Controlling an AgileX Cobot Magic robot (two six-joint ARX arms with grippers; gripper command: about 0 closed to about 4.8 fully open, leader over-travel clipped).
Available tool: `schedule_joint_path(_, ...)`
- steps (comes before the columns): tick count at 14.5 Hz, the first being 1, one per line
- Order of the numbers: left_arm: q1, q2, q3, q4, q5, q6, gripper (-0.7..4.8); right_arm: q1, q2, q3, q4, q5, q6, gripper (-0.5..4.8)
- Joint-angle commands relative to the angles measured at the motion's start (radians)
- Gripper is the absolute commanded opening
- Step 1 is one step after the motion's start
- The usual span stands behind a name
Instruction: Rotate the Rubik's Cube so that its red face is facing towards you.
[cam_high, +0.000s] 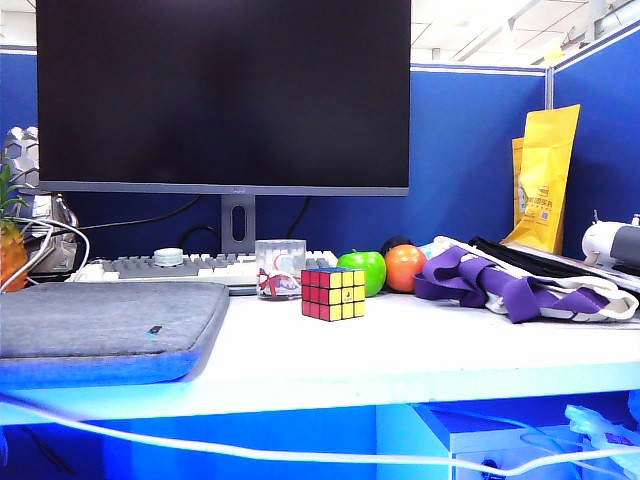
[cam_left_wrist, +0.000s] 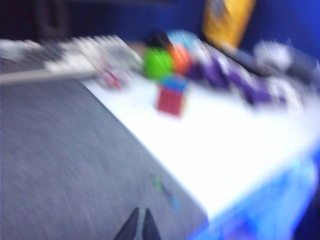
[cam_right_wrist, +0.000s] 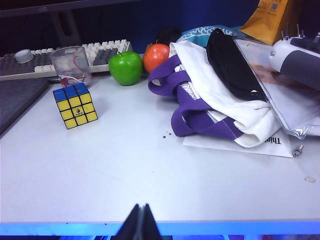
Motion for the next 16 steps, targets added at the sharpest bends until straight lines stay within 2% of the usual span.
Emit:
schedule_joint_path(1, 0.002, -0.001, 0.007, 0.182, -0.018, -0.13, 0.22, 0.001, 0.0, -0.009, 0.058, -0.056, 0.037, 0.12)
schedule_joint_path(3, 0.002, 0.015, 0.02, 0.156, -0.022, -0.136, 0.22, 0.001, 0.0, -0.009, 0.154, -0.193, 0.035, 0.12)
schedule_joint_path(4, 0.002, 0.038, 0.031, 0.167, -0.023, -0.131, 0.21, 0.001, 0.0, -0.009, 0.173, -0.206, 0.035, 0.09)
schedule_joint_path(5, 0.002, 0.119, 0.109, 0.169, -0.039, -0.09, 0.21, 0.001, 0.001, -0.009, 0.171, -0.194, 0.037, 0.08)
schedule_joint_path(7, 0.002, 0.321, 0.29, 0.199, -0.061, -0.071, 0.21, 0.001, 0.013, 0.003, 0.176, -0.178, 0.039, 0.08)
schedule_joint_path(8, 0.002, 0.509, 0.435, 0.225, -0.035, -0.066, 0.21, 0.0, 0.031, 0.035, 0.189, -0.173, 0.058, 0.07)
schedule_joint_path(11, 0.002, 0.909, 0.701, 0.251, 0.117, -0.01, 0.21, 0.0, 0.119, 0.19, 0.232, -0.117, 0.031, 0.07)
schedule_joint_path(13, -0.003, 1.108, 0.785, 0.309, 0.168, 0.044, 0.21, -0.001, 0.278, 0.282, 0.22, -0.077, -0.023, 0.07)
schedule_joint_path(14, -0.016, 1.242, 0.807, 0.354, 0.167, 0.121, 0.21, 0.001, 0.527, 0.363, 0.227, -0.158, 0.004, 0.07)
schedule_joint_path(16, -0.044, 1.365, 0.816, 0.344, 0.251, 0.2, 0.21, 0.001, 0.811, 0.486, 0.215, -0.315, 0.016, 0.07)
